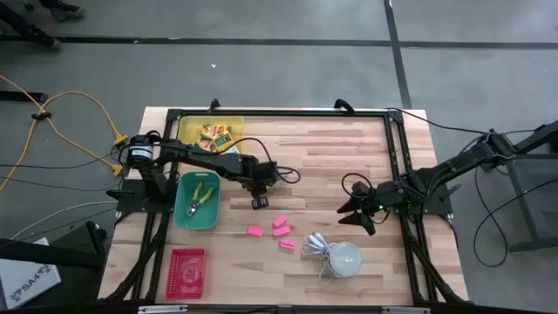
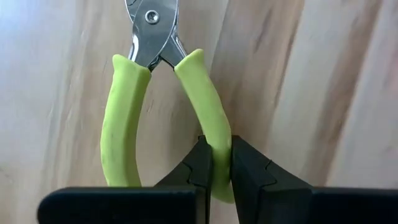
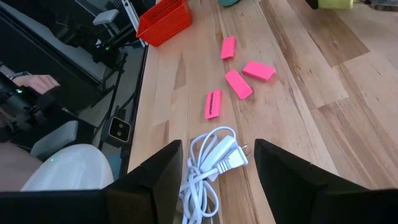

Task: Pick & Place School Supplies
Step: Put the green puncher into the green bin

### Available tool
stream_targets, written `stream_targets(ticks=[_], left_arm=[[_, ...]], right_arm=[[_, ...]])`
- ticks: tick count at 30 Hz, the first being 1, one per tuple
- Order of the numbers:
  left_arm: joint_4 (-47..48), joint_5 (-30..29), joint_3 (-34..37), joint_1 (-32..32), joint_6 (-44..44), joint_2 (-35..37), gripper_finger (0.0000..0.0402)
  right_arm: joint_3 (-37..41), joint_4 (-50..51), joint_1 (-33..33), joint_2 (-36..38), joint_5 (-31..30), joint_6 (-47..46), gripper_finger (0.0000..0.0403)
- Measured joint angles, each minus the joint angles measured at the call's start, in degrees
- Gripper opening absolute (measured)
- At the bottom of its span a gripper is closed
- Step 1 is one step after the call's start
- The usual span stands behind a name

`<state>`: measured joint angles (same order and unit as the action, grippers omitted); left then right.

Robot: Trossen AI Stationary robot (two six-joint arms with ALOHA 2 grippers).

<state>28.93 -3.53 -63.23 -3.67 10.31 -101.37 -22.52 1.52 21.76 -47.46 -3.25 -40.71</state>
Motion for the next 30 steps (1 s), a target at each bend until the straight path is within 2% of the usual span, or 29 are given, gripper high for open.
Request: stream_targets(ticks=[9, 15, 22, 30], left_arm=[[1.9, -0.7, -1.1, 2.3, 15.2, 7.8, 0.0026], [9.7, -8.2, -1.2, 6.5, 24.0, 14.0, 0.0026], [18.7, -13.3, -1.2, 13.4, 38.7, 18.9, 0.0027], [28.9, -17.8, -1.1, 23.7, 57.7, 19.7, 0.0027]], right_arm=[[0.0, 0.7, 0.0, 0.0, 0.4, 0.0, 0.0190], [0.0, 1.3, 0.0, 0.0, 0.4, 0.3, 0.0190], [0.0, 1.4, 0.0, 0.0, 0.4, 0.4, 0.0190], [0.0, 1.4, 0.0, 0.0, 0.4, 0.5, 0.0190]])
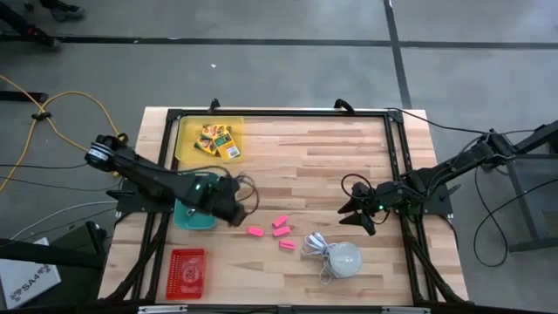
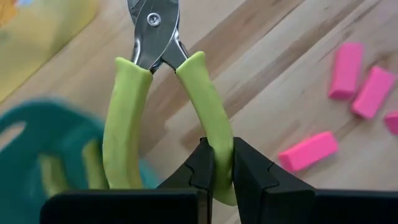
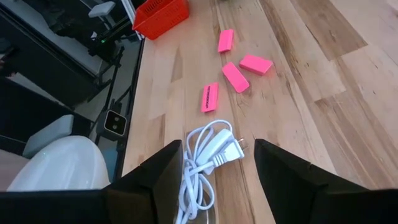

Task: Pick & Place School Supplies
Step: Put the green puncher into the green bin

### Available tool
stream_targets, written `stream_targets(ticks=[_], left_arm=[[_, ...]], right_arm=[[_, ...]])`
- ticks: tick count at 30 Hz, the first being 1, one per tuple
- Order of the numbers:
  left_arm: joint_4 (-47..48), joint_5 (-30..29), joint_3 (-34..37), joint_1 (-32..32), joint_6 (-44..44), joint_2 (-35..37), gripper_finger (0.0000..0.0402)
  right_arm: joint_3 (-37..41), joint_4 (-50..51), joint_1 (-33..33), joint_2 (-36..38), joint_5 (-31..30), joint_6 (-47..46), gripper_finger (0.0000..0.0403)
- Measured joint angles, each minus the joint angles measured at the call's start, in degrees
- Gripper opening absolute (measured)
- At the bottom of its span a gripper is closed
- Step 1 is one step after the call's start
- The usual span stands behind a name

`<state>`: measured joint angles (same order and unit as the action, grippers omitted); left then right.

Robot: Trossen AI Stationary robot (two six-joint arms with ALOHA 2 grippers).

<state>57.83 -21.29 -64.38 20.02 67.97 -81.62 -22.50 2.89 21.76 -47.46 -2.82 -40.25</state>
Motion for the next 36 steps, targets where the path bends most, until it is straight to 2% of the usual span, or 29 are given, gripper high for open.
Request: stream_targets(ticks=[13, 17, 21, 26, 36], left_arm=[[13.5, -4.6, 0.0, 16.4, 27.8, 0.0, 0.0027], [16.6, -6.2, 0.2, 19.9, 33.5, 0.0, 0.0027], [15.5, -7.0, 1.5, 21.1, 34.1, 0.8, 0.0027], [12.1, -5.4, 6.9, 20.5, 34.1, 3.4, 0.0027], [1.0, -3.7, 20.5, 20.1, 34.5, 16.0, 0.0026]], right_arm=[[0.0, -0.1, 0.0, 0.0, 0.0, 0.0, 0.0190], [0.0, -0.1, 0.0, 0.0, 0.0, 0.0, 0.0190], [0.0, -0.1, 0.0, 0.0, 0.0, 0.0, 0.0190], [0.0, -0.1, 0.0, 0.0, 0.0, 0.0, 0.0190], [0.0, -0.1, 0.0, 0.0, 0.0, 0.0, 0.0190]])
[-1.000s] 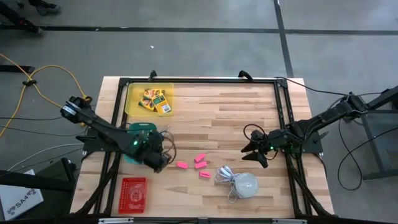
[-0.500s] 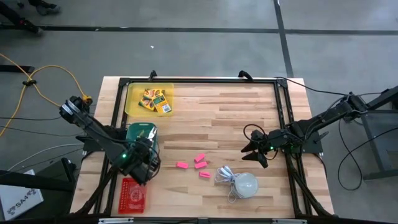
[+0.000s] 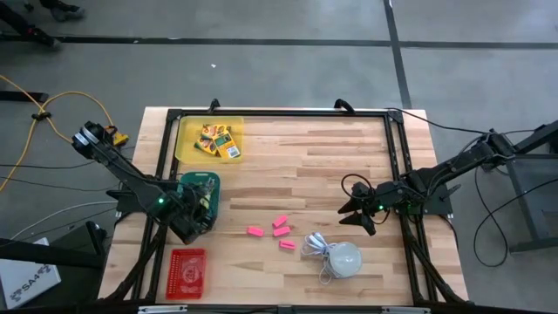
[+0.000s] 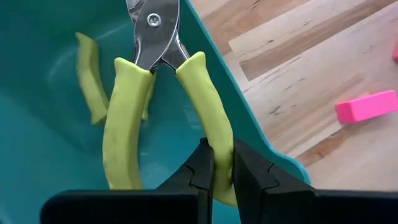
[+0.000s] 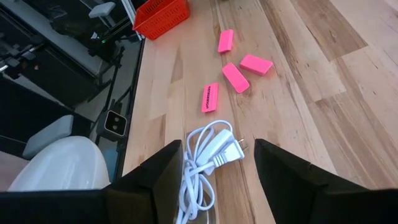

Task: Pick & Place School Supplies
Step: Put the green puncher into the green bin

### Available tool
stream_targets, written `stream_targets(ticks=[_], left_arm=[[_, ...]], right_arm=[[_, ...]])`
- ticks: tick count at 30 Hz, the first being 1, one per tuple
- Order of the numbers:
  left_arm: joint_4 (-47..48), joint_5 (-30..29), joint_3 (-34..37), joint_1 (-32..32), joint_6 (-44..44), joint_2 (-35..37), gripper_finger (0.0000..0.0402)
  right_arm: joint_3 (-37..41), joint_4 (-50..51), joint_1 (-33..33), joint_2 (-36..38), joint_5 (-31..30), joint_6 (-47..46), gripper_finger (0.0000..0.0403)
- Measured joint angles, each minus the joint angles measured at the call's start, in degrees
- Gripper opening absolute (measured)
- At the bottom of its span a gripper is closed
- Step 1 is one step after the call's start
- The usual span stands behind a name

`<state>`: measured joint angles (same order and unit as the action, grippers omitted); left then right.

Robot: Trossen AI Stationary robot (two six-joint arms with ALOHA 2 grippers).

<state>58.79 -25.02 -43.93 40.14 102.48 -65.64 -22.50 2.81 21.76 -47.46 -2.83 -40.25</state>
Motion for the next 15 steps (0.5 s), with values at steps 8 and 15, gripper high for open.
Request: stream_targets(ticks=[8, 15], left_arm=[[-2.0, 1.7, 5.2, -2.8, 0.1, 2.7, 0.0026], [-6.2, 5.2, 7.5, -6.3, -4.6, 2.7, 0.0026]], right_arm=[[0.0, 0.0, 0.0, 0.0, -0.2, -0.1, 0.0190], [0.0, 0.0, 0.0, 0.0, -0.2, -0.4, 0.0190]])
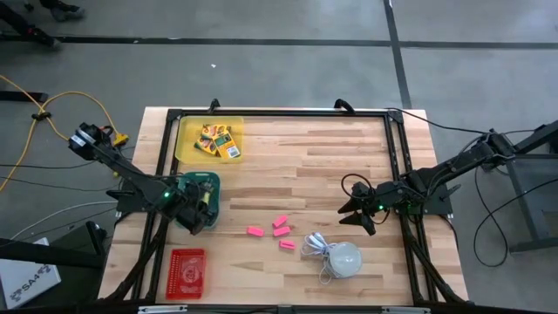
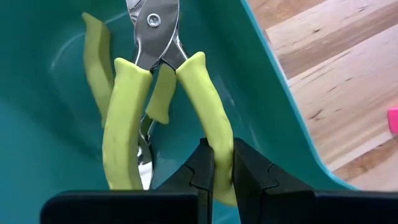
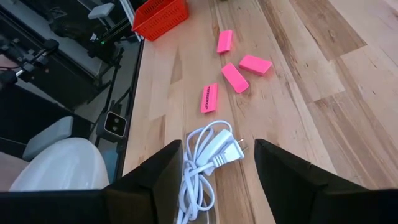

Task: Pick & Place School Supplies
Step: Put the green puncher into the green bin

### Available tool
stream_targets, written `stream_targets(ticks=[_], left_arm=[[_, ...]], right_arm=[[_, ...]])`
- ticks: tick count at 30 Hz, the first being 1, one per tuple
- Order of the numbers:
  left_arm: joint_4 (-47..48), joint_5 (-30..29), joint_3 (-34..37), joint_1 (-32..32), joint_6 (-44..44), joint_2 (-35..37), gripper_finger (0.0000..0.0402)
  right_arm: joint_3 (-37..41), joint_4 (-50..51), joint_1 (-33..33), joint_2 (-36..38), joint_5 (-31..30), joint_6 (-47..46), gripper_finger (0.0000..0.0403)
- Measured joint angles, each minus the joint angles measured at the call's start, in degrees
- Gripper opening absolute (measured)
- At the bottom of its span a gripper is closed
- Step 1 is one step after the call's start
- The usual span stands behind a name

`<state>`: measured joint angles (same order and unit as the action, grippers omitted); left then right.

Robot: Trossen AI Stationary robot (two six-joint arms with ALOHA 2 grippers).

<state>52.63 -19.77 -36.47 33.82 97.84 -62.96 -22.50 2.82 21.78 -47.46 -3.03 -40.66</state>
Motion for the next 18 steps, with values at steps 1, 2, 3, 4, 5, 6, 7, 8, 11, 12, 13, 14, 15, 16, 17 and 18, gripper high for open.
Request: stream_targets(ticks=[1, 2, 3, 4, 5, 6, 7, 8, 11, 12, 13, 14, 15, 16, 17, 18], left_arm=[[-0.6, 0.3, 0.4, -0.4, -0.6, 0.0, 0.0026], [-0.9, 0.7, 0.7, -0.7, -0.9, 0.0, 0.0026], [-1.0, 1.3, 1.2, -1.0, -1.0, 0.0, 0.0026], [-1.0, 1.8, 1.6, -1.2, -1.0, 0.0, 0.0026], [-1.1, 2.0, 1.9, -1.5, -1.0, 0.0, 0.0026], [-1.4, 2.3, 2.1, -1.6, -1.0, 0.0, 0.0026], [-1.7, 2.4, 2.2, -1.8, -1.0, 0.0, 0.0026], [-2.0, 2.4, 2.2, -1.8, -1.0, 0.0, 0.0026], [-3.1, 3.4, 2.2, -1.9, -2.6, 0.0, 0.0027], [-3.6, 3.9, 2.2, -1.9, -3.1, 0.0, 0.0030], [-3.9, 4.2, 2.2, -1.9, -3.1, 0.0, 0.0036], [-4.0, 4.2, 2.2, -1.9, -3.1, 0.0, 0.0043], [-3.9, 4.2, 2.2, -1.9, -3.1, 0.0, 0.0052], [-3.9, 4.2, 2.2, -1.9, -2.8, 0.0, 0.0061], [-3.9, 4.2, 2.2, -1.9, -2.7, 0.0, 0.0069], [-3.8, 4.2, 2.2, -1.9, -2.7, 0.0, 0.0077]], right_arm=[[0.0, 0.0, 0.0, 0.0, 0.0, 0.0, 0.0190], [0.0, 0.0, 0.0, 0.0, 0.0, 0.0, 0.0190], [0.0, 0.0, 0.0, 0.0, 0.0, 0.0, 0.0190], [0.0, 0.0, 0.0, 0.0, 0.1, 0.0, 0.0190], [0.0, 0.0, 0.0, 0.0, 0.1, 0.0, 0.0190], [0.0, 0.0, 0.0, 0.0, 0.1, 0.0, 0.0190], [0.0, 0.0, 0.0, 0.0, 0.2, 0.0, 0.0190], [0.0, 0.0, 0.0, 0.0, 0.2, 0.0, 0.0190], [0.0, 0.0, 0.0, 0.0, 0.2, 0.0, 0.0190], [0.0, 0.0, 0.0, 0.0, 0.2, 0.0, 0.0190], [0.0, 0.0, 0.0, 0.0, 0.2, 0.0, 0.0190], [0.0, 0.0, 0.0, 0.0, 0.2, 0.0, 0.0190], [0.0, 0.0, 0.0, 0.0, 0.2, 0.0, 0.0190], [0.0, 0.0, 0.0, 0.0, 0.2, 0.0, 0.0190], [0.0, 0.0, 0.0, 0.0, 0.2, 0.0, 0.0190], [0.0, 0.0, 0.0, 0.0, 0.2, 0.0, 0.0190]])
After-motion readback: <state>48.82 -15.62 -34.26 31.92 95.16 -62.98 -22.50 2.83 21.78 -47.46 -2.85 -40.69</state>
